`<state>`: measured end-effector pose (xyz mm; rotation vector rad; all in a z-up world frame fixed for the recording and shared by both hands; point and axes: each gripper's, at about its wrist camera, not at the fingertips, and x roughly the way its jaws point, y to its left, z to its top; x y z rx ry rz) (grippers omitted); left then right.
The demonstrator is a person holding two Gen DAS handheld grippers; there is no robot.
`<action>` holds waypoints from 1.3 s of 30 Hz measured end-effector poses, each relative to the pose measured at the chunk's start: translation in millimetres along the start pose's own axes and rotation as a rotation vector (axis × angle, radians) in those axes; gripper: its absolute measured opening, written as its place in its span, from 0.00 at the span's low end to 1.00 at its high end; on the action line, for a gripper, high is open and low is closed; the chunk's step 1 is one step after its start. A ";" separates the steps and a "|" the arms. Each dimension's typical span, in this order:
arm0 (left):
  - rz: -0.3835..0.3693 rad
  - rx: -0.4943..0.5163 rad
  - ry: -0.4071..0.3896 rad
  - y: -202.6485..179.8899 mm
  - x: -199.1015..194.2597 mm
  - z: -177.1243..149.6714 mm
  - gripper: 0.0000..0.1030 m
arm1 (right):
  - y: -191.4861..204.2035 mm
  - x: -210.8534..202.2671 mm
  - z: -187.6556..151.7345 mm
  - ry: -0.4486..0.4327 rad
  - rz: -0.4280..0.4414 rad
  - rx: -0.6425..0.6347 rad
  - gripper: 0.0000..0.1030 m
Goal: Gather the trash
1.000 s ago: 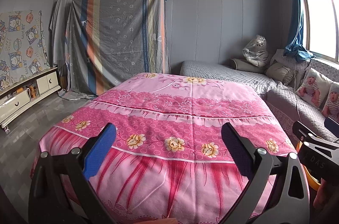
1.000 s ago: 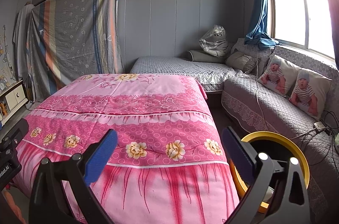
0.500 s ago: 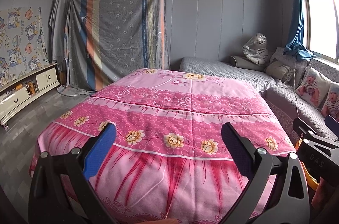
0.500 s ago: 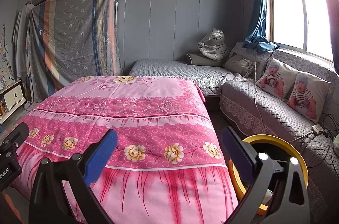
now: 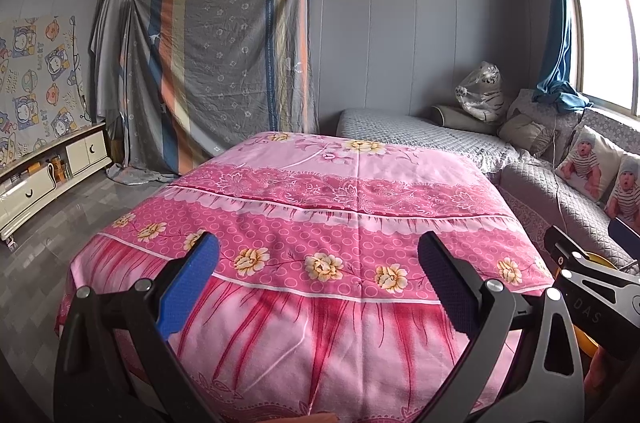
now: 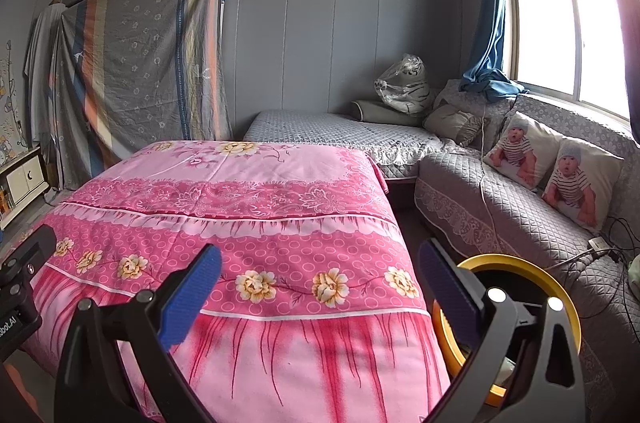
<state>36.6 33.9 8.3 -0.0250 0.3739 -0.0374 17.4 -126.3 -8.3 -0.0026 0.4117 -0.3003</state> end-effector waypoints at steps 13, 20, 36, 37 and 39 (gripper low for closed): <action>-0.009 -0.002 0.004 -2.4 -0.1 1.4 0.92 | -0.3 2.5 0.4 0.011 0.002 0.000 0.92; -0.010 -0.002 0.005 -2.5 0.5 1.6 0.92 | -0.8 3.8 0.5 0.014 0.005 0.002 0.92; -0.018 -0.001 0.010 -2.5 4.2 -0.1 0.92 | -0.5 4.9 -1.7 0.024 0.005 0.001 0.92; -0.020 -0.002 0.011 -2.4 4.4 0.0 0.92 | -0.6 4.9 -1.7 0.024 0.006 0.001 0.92; -0.022 -0.003 0.012 -2.4 4.5 0.3 0.92 | -0.5 5.0 -1.6 0.025 0.006 0.001 0.92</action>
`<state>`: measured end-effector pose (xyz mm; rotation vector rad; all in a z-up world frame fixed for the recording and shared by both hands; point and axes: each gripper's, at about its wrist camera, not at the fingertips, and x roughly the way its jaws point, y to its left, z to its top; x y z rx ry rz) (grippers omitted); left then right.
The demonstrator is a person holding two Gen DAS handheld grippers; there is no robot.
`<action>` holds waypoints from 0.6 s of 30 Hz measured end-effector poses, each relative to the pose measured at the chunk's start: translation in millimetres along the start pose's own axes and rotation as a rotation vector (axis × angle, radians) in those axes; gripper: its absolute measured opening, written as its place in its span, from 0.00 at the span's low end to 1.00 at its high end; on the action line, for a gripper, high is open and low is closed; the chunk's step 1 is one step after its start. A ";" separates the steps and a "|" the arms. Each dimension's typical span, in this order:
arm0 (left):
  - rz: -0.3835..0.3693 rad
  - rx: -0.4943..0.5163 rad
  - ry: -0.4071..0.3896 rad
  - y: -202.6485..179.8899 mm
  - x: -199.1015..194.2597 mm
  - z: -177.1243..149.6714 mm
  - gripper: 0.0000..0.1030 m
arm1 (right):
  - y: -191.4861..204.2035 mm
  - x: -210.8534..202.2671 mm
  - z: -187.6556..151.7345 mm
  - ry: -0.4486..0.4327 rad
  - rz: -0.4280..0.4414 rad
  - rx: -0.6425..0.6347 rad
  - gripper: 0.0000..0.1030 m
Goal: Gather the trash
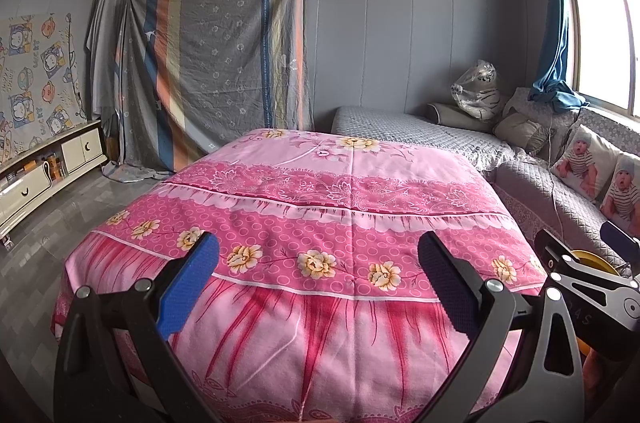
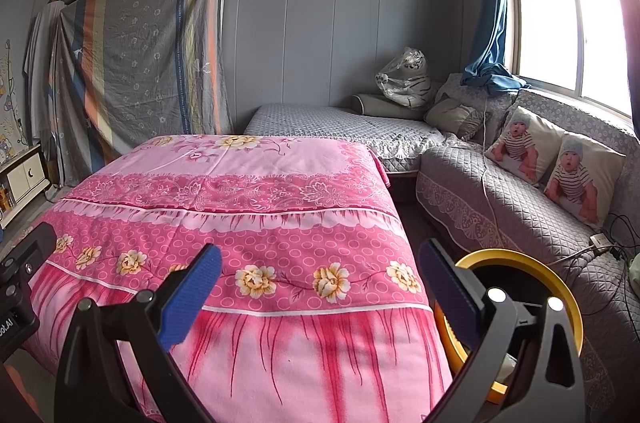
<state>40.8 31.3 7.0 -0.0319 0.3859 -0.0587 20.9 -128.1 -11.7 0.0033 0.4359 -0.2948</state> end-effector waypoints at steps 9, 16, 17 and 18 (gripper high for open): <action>0.003 0.004 -0.008 2.0 -1.2 -1.0 0.92 | -0.2 0.9 -2.8 0.006 0.002 0.001 0.92; -0.007 0.000 -0.002 1.5 -0.8 -0.3 0.92 | -0.6 1.8 -4.1 0.011 0.003 0.002 0.92; -0.010 -0.002 0.000 1.6 -0.7 -0.5 0.92 | -0.7 1.8 -4.4 0.011 0.003 0.003 0.92; -0.009 -0.004 0.002 1.7 -0.4 -0.7 0.92 | -0.8 1.9 -4.4 0.011 0.003 0.002 0.92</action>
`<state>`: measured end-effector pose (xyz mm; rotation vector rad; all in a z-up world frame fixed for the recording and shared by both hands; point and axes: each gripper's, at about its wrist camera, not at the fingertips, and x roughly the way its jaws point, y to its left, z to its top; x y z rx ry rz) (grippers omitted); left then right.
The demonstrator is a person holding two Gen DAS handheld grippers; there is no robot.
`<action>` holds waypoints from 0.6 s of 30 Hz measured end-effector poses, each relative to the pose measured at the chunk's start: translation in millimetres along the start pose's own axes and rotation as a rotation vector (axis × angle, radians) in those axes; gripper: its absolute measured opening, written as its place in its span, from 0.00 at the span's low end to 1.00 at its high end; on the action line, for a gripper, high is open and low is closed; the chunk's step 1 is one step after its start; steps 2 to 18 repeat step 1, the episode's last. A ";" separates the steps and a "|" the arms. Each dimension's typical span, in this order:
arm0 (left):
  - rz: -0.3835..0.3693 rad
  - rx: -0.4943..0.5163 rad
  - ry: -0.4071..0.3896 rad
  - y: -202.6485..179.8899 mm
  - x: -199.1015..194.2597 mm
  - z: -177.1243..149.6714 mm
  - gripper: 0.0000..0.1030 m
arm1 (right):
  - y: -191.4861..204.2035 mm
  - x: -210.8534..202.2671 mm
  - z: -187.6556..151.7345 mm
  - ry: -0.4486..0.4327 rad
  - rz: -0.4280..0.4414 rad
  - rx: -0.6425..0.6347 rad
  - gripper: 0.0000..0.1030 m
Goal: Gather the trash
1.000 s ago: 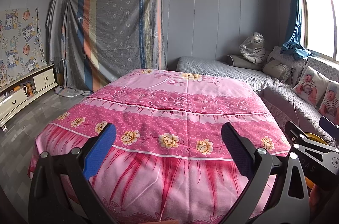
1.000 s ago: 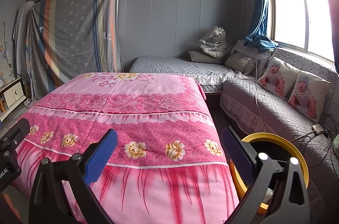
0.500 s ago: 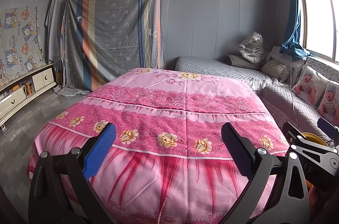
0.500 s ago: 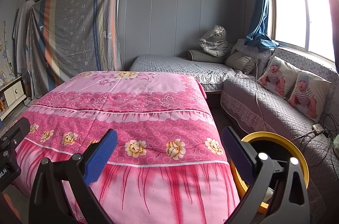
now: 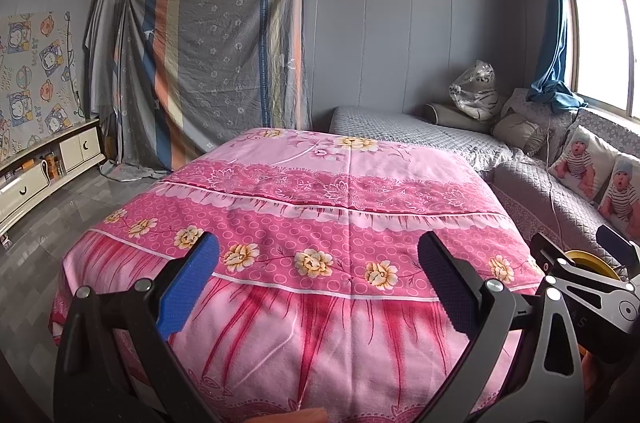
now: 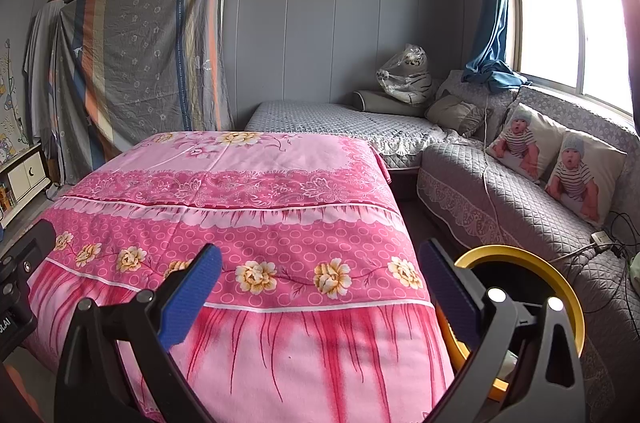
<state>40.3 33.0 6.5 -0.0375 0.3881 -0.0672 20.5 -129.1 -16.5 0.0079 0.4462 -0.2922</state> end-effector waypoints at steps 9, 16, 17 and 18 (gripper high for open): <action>0.001 -0.001 0.002 0.0 0.4 0.0 0.92 | -0.1 -0.1 -0.2 0.000 0.000 0.000 0.92; 0.001 -0.001 0.002 0.0 0.4 0.0 0.92 | -0.1 -0.1 -0.2 0.000 0.000 0.000 0.92; 0.001 -0.001 0.002 0.0 0.4 0.0 0.92 | -0.1 -0.1 -0.2 0.000 0.000 0.000 0.92; 0.001 -0.001 0.002 0.0 0.4 0.0 0.92 | -0.1 -0.1 -0.2 0.000 0.000 0.000 0.92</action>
